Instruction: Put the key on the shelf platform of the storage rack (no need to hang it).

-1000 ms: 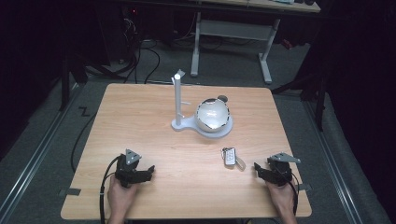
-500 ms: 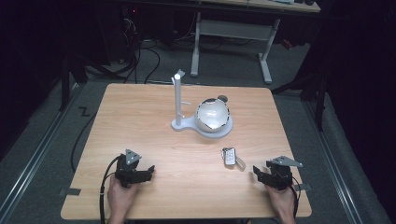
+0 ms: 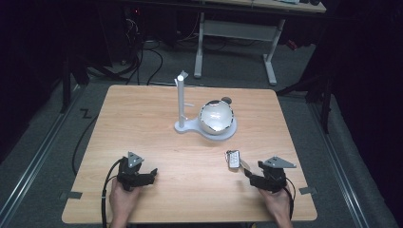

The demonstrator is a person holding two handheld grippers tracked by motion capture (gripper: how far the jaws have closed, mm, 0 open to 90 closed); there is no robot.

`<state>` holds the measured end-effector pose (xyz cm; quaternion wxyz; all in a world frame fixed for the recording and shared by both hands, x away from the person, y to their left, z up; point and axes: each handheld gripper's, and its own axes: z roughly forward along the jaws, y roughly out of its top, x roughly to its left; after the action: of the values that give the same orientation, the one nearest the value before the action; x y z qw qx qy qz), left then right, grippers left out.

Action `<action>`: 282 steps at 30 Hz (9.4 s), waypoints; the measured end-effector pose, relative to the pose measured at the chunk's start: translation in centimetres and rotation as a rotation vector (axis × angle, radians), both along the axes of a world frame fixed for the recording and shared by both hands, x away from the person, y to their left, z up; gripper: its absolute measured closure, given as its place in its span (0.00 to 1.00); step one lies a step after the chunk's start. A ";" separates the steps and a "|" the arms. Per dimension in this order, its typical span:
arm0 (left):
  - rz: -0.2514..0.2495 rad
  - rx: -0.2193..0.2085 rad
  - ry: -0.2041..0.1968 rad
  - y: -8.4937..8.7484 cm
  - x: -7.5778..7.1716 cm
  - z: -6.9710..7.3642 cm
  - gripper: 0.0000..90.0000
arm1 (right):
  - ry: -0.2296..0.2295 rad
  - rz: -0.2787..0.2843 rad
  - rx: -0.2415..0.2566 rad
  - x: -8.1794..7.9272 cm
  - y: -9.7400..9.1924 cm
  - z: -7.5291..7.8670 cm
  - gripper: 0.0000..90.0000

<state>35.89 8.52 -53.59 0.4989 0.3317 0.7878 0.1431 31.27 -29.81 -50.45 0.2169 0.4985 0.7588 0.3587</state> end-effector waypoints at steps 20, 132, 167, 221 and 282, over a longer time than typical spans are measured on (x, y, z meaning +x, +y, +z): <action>-0.001 0.001 0.000 0.0 0.0 0.0 0.18 | 0.099 0.021 0.077 4.7 2.8 -0.7 0.34; 0.000 -0.001 0.001 0.0 0.0 0.0 0.18 | -0.086 0.203 0.029 8.7 1.7 9.8 0.82; -0.001 0.002 -0.001 0.1 0.0 0.0 0.18 | -0.010 0.298 -0.034 15.9 7.4 10.0 0.81; 0.000 0.000 0.000 0.1 0.0 0.0 0.18 | 0.020 0.216 -0.113 19.7 7.6 6.8 0.58; 0.001 -0.001 0.000 0.0 0.0 0.0 0.18 | -0.037 0.123 0.096 12.2 -1.1 9.2 0.51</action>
<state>35.92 8.56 -53.58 0.4991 0.3312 0.7879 0.1429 43.43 -30.92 -41.26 0.1843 0.4540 0.7658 0.4166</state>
